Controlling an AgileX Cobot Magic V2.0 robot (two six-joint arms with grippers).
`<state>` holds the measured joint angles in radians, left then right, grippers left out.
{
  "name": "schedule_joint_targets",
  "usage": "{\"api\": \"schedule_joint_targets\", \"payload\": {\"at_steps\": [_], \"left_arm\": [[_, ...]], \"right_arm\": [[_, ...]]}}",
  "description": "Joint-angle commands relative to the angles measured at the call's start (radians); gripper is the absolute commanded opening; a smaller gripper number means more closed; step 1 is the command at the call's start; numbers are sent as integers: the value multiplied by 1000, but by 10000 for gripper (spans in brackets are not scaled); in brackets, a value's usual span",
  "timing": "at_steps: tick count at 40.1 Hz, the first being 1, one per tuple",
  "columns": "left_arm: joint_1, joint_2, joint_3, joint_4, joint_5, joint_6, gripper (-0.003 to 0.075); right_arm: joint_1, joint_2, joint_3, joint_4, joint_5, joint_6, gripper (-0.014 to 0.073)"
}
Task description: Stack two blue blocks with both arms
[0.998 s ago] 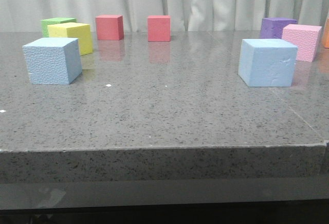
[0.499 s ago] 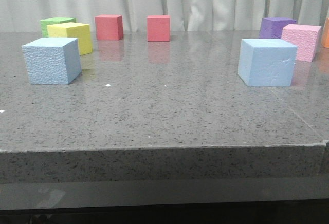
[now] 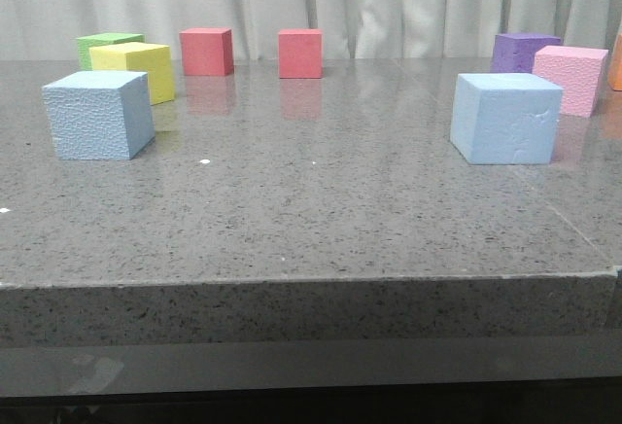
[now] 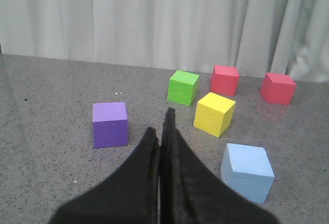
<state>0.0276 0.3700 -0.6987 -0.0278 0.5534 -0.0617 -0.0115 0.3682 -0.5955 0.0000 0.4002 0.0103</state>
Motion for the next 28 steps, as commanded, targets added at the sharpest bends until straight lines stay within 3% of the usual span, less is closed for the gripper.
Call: {"api": "schedule_joint_targets", "payload": {"at_steps": [1, 12, 15, 18, 20, 23, 25, 28], "left_arm": [[3, 34, -31, -9, -70, -8, -19], [3, 40, -31, -9, -72, -8, -19], [3, 40, -31, -3, -72, -8, -18], [3, 40, -31, -1, -72, 11, 26], [3, 40, -31, -1, -72, 48, 109], [3, 40, -31, -1, -72, 93, 314], [3, 40, -31, -1, -72, 93, 430], [3, 40, -31, -3, -69, 93, 501]], "right_arm": [[-1, 17, -36, -8, -92, -10, -121], [-1, 17, -36, -8, -82, -10, -121], [-1, 17, -36, -8, -59, -10, -86], [-1, 20, -36, -19, -33, -10, 85], [-1, 20, -36, -33, -20, -10, 234], [-1, 20, -36, -41, -5, -10, 461], [-1, 20, -36, -41, -5, -10, 544], [-1, 20, -36, -41, -5, -10, 601]]}}
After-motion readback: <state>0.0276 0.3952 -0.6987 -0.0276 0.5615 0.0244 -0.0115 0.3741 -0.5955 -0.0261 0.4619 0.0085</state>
